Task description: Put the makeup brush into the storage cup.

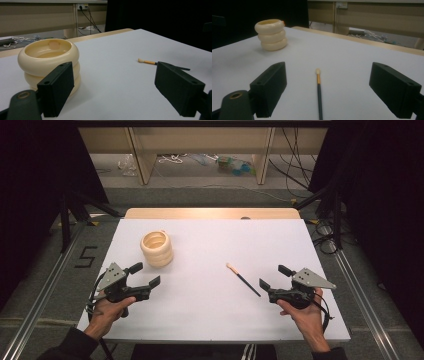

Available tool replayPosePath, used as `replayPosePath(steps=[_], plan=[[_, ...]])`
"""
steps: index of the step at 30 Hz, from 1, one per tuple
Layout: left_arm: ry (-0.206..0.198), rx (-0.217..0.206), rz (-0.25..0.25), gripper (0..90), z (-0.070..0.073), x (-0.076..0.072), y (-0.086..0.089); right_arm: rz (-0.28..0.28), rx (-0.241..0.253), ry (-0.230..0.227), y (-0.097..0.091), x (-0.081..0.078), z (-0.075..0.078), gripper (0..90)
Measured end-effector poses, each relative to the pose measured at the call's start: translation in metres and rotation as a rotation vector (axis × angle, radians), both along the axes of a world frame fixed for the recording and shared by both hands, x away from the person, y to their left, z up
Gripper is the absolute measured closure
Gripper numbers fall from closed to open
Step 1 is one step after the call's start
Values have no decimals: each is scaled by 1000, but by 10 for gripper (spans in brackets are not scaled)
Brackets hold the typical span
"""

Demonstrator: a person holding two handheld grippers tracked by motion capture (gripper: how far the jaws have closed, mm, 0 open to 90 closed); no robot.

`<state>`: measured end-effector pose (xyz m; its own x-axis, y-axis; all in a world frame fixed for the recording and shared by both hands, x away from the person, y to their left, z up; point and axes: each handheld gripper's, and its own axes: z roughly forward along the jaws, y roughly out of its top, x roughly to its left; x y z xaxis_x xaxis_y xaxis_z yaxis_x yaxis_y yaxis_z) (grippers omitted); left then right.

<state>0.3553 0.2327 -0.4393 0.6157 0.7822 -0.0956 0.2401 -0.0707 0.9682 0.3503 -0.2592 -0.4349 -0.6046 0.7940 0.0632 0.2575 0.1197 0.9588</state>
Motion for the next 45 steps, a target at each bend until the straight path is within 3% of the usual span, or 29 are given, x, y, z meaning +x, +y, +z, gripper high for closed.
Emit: replayPosePath(steps=[11, 14, 15, 16, 17, 19, 30, 32, 33, 35, 36, 43, 45], plan=[[4, 0, 1, 154, 0, 0, 0, 18, -50, 38, 2, 4, 2, 156], [7, 0, 3, 155, 0, 0, 0, 20, -86, 53, 4, 7, 5, 156], [8, 3, 2, 155, -1, 0, -1, 18, -127, 56, 6, 10, 8, 156], [7, 5, 1, 155, -1, 0, -1, 18, -127, 56, 6, 10, 8, 156], [6, 4, 0, 155, -1, 0, -1, 24, -168, 70, 8, 12, 11, 157], [6, 4, 0, 155, -1, 0, -1, 34, -203, 106, 12, 14, 15, 157], [8, 4, 0, 155, -1, 0, -1, 67, -330, 223, 23, 37, 25, 162], [7, 4, 0, 155, -1, 0, -1, 77, -351, 255, 26, 42, 27, 166], [7, 4, -1, 155, -1, 0, -1, 86, -388, 288, 29, 47, 29, 170], [7, 5, 0, 155, -1, 0, -1, 88, -405, 294, 30, 50, 29, 174], [8, 4, 0, 155, -1, 0, -1, 101, -430, 320, 32, 54, 30, 175], [9, 4, -2, 155, -1, 0, -1, 120, -516, 391, 44, 72, 28, 192], [9, 3, -2, 155, -1, 0, -1, 133, -548, 391, 48, 78, 26, 194]])
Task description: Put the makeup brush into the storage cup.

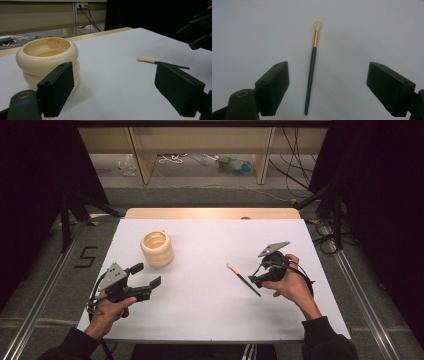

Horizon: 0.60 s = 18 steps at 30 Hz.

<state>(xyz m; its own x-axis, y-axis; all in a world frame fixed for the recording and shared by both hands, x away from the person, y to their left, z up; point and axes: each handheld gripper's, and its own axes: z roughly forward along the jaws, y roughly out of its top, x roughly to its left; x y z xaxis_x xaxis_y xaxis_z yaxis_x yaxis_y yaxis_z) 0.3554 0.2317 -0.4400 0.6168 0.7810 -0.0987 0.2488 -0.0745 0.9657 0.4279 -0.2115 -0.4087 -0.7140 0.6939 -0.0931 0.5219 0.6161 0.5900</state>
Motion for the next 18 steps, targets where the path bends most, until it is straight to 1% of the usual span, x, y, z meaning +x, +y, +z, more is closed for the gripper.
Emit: replayPosePath(steps=[2, 3, 4, 5, 6, 8, 9, 14, 16, 17, 18], plan=[[0, -1, -1, 154, 0, 0, 0, -8, -23, 50, 4, 2, 0, 198], [0, -1, -1, 154, 0, 0, 0, 9, -36, 44, 6, 6, -1, 203], [0, 0, -2, 154, 0, 0, 0, 7, -45, 56, 8, 8, -2, 208], [-1, 0, -2, 155, 0, 0, 0, 11, -54, 79, 12, 11, -4, 210], [-1, 1, -3, 155, 0, 0, 0, 11, -54, 79, 12, 11, -4, 210], [-2, 1, -4, 155, 0, 0, 0, 17, -76, 100, 16, 16, -8, 216], [-1, 1, -4, 155, 0, 0, 0, 17, -76, 100, 16, 16, -8, 216], [0, -3, -5, 155, 0, 0, -1, 41, -119, 131, 24, 24, -13, 232], [0, -2, -6, 154, 0, 0, -1, 35, -125, 132, 26, 24, -14, 236], [0, -2, -6, 154, 0, 0, -1, 51, -129, 136, 27, 25, -14, 237], [-2, -1, -7, 155, 0, 0, -1, 50, -135, 148, 30, 27, -15, 238]])
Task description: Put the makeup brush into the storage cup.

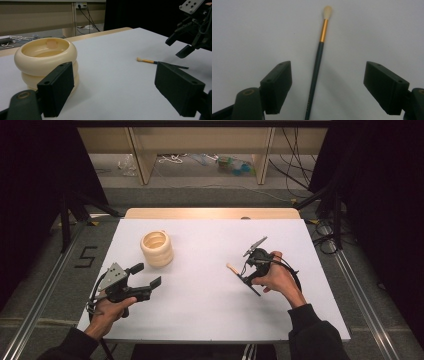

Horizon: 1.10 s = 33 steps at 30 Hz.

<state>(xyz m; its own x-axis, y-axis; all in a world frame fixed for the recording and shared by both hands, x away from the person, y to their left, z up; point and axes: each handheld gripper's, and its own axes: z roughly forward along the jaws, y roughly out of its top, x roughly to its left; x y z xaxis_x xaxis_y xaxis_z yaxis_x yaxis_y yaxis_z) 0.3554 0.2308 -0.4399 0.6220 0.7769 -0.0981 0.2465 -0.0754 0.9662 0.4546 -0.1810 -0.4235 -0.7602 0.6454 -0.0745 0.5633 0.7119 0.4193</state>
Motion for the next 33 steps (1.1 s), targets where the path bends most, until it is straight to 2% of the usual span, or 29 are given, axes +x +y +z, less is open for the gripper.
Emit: replayPosePath(steps=[11, 16, 25, 32, 33], plan=[[-2, 1, -3, 155, 0, 0, 0, 9, -30, 36, 9, 11, -6, 257], [-3, 3, -5, 155, 0, 0, 0, 10, -61, 57, 10, 15, -10, 267], [-2, -2, -3, 154, 0, 0, 0, 12, -75, 85, 11, 17, -14, 275], [-2, 1, -5, 155, 0, 0, 0, 26, -99, 81, 15, 21, -14, 276], [-2, 1, -5, 154, 0, 0, 0, 14, -97, 89, 16, 21, -13, 279]])
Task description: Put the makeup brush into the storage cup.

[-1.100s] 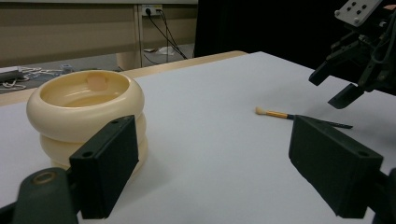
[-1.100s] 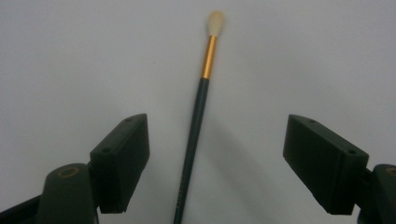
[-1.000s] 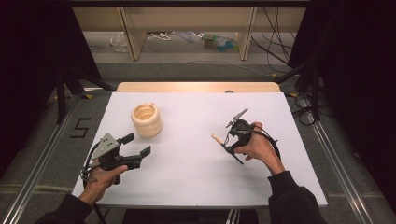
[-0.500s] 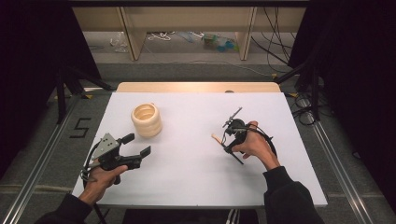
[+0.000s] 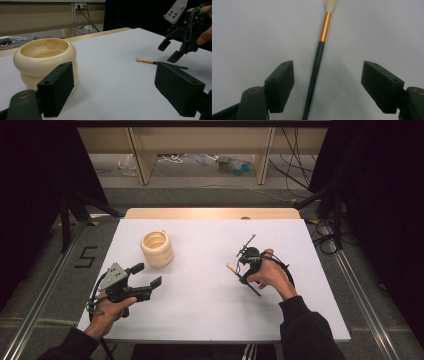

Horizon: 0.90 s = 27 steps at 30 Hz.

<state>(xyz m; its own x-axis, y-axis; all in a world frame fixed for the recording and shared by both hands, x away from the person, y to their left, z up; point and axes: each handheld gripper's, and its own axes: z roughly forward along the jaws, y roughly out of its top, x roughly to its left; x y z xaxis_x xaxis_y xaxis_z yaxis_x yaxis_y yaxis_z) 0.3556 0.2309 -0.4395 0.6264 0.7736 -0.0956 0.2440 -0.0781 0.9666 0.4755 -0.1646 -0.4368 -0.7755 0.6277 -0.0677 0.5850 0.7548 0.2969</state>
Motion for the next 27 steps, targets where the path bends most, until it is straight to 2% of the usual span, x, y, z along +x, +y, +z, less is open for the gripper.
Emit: replayPosePath(steps=[7, 27], plan=[[0, -1, 0, 155, 0, 0, 0, 15, -18, 13, 3, 5, -3, 304], [-1, -5, -1, 154, 0, 0, 0, 1, -63, 75, 12, 14, -12, 408]])
